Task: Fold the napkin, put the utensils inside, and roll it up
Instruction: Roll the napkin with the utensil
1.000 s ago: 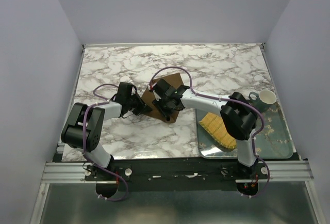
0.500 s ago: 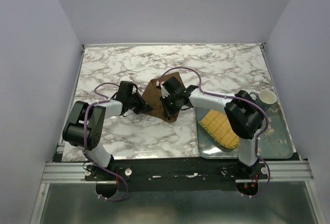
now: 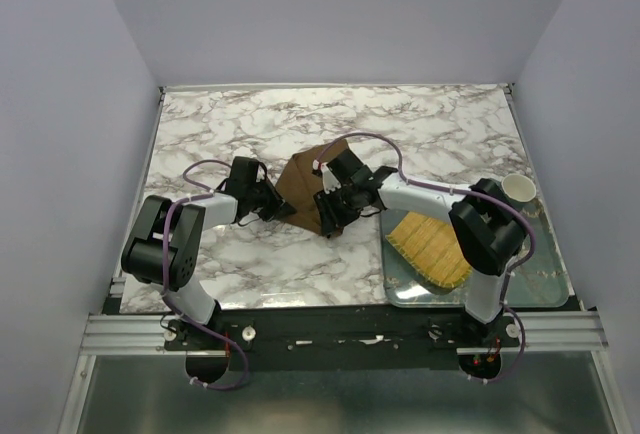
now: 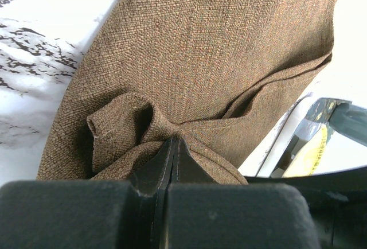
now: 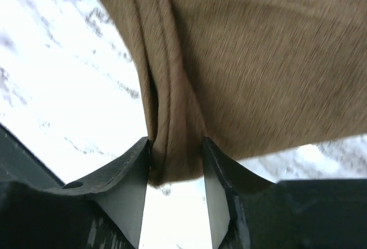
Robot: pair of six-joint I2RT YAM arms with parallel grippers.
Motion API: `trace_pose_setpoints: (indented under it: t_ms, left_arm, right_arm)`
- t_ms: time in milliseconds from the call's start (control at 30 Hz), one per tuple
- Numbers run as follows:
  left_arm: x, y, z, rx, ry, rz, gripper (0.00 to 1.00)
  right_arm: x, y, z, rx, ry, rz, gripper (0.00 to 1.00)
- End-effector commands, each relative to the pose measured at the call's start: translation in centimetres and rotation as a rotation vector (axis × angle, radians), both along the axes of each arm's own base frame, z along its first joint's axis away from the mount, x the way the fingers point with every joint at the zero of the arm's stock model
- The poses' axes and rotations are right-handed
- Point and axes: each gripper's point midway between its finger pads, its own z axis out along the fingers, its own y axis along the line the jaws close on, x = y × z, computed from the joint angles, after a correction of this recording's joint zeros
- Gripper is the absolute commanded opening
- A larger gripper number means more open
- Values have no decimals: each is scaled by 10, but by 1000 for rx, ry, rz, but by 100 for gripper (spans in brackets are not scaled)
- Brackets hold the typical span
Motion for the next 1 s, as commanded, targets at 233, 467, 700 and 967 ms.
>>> trace_pose_setpoints:
  t_ms: [233,467,700,967]
  left_arm:
    - [-38,40,-60,230,180,29,0]
    - [-41,39,-63,228,193,25,0]
    - [-40,40,-63,233,191,25,0]
    - [-40,39,-64,230,195,26,0]
  right_arm:
    - [-21,-19,4,-55,21,-10,45]
    - [0,-22,-2,-104,-21,-50,33]
    - [20,-35,-24,-191,-43,-107,24]
    - [23,-41,-2,-237,-123,-103,45]
